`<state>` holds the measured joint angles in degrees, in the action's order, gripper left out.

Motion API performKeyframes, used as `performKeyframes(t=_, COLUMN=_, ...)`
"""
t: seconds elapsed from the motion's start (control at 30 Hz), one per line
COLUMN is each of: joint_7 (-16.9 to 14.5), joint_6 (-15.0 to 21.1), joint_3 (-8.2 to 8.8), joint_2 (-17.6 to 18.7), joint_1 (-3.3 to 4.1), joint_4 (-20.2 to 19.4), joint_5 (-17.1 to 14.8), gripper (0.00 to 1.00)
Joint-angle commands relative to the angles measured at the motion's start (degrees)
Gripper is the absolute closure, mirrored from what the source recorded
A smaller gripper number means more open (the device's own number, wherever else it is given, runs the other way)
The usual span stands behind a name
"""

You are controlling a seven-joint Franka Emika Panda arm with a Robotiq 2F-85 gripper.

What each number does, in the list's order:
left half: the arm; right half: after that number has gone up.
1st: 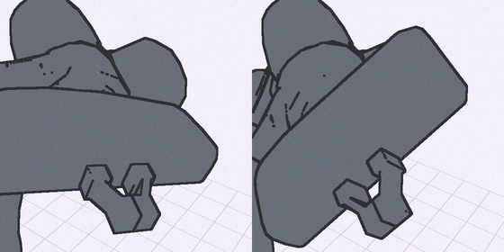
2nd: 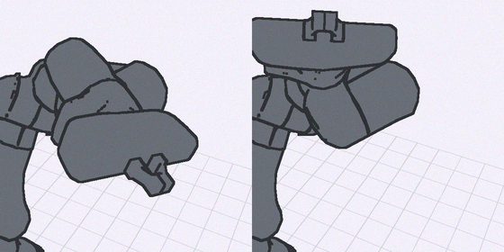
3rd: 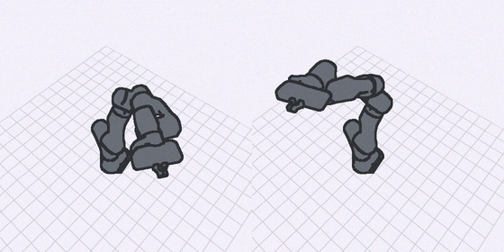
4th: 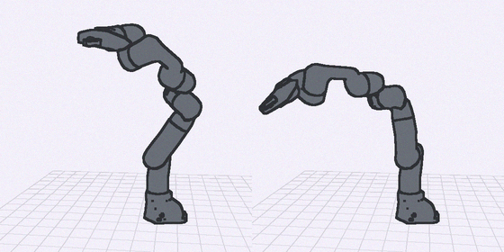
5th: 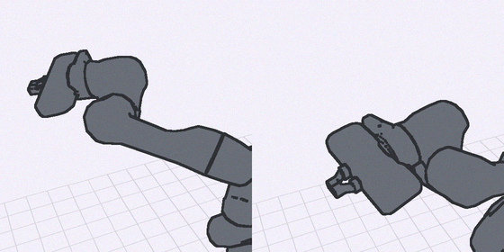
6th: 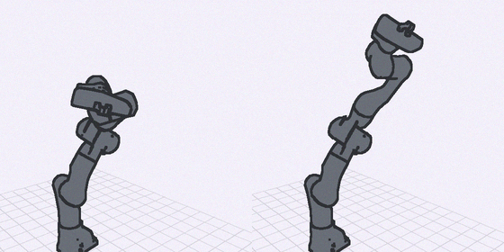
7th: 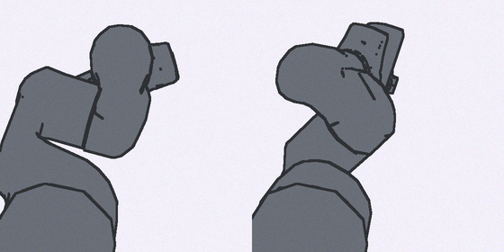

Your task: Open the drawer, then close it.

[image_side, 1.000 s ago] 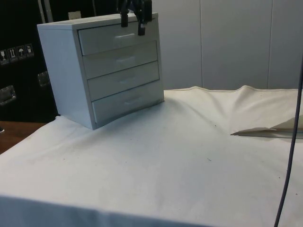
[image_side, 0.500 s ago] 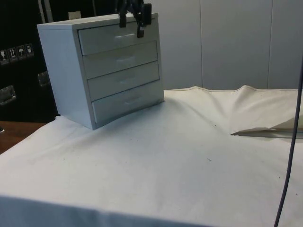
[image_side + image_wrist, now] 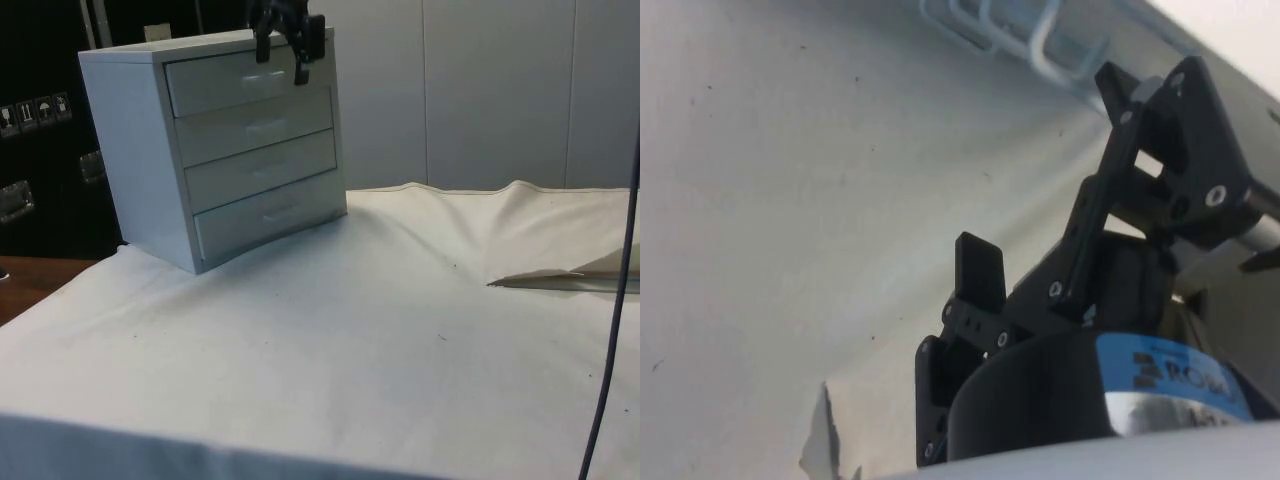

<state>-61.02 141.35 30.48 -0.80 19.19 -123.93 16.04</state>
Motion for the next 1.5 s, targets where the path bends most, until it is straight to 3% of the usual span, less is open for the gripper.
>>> performKeyframes(t=0.0, joint_7=0.69, joint_6=1.49, joint_3=0.17, joint_2=0.29, joint_1=-0.17, joint_4=-0.17, joint_5=1.20, gripper=0.00)
performKeyframes(t=0.07, joint_7=0.00, joint_6=0.40, joint_3=0.11, joint_2=0.11, joint_1=0.00, joint_4=-0.06, joint_5=0.11, gripper=0.00)
performKeyframes(t=0.1, joint_7=0.69, joint_6=2.12, joint_3=0.34, joint_2=0.46, joint_1=-0.17, joint_4=-0.34, joint_5=1.38, gripper=0.00)
performKeyframes(t=0.3, joint_7=0.34, joint_6=5.21, joint_3=1.03, joint_2=1.32, joint_1=-0.23, joint_4=-1.20, joint_5=1.38, gripper=0.00)
performKeyframes(t=0.33, joint_7=-0.11, joint_6=3.95, joint_3=0.92, joint_2=1.03, joint_1=-0.06, joint_4=-1.15, joint_5=0.34, gripper=0.00)
performKeyframes(t=0.4, joint_7=0.29, joint_6=5.96, joint_3=1.15, joint_2=1.55, joint_1=-0.17, joint_4=-1.43, joint_5=1.32, gripper=0.00)
performKeyframes(t=0.73, joint_7=0.11, joint_6=8.19, joint_3=1.20, joint_2=2.52, joint_1=-0.23, joint_4=-2.23, joint_5=1.09, gripper=0.00)
performKeyframes(t=0.93, joint_7=-0.23, joint_6=7.56, joint_3=1.09, joint_2=2.64, joint_1=-0.17, joint_4=-2.29, joint_5=0.40, gripper=0.33)
performKeyframes(t=0.97, joint_7=0.06, joint_6=8.59, joint_3=1.26, joint_2=2.86, joint_1=-0.29, joint_4=-2.29, joint_5=1.09, gripper=0.33)
performKeyframes(t=1.03, joint_7=0.06, joint_6=9.28, joint_3=1.32, joint_2=3.04, joint_1=-0.23, joint_4=-2.35, joint_5=1.09, gripper=0.48)
performKeyframes(t=1.37, joint_7=-0.06, joint_6=9.97, joint_3=1.49, joint_2=3.21, joint_1=-0.17, joint_4=-2.35, joint_5=0.92, gripper=0.99)
performKeyframes(t=1.47, joint_7=-0.06, joint_6=9.51, joint_3=1.49, joint_2=2.81, joint_1=-0.17, joint_4=-2.23, joint_5=0.86, gripper=1.00)
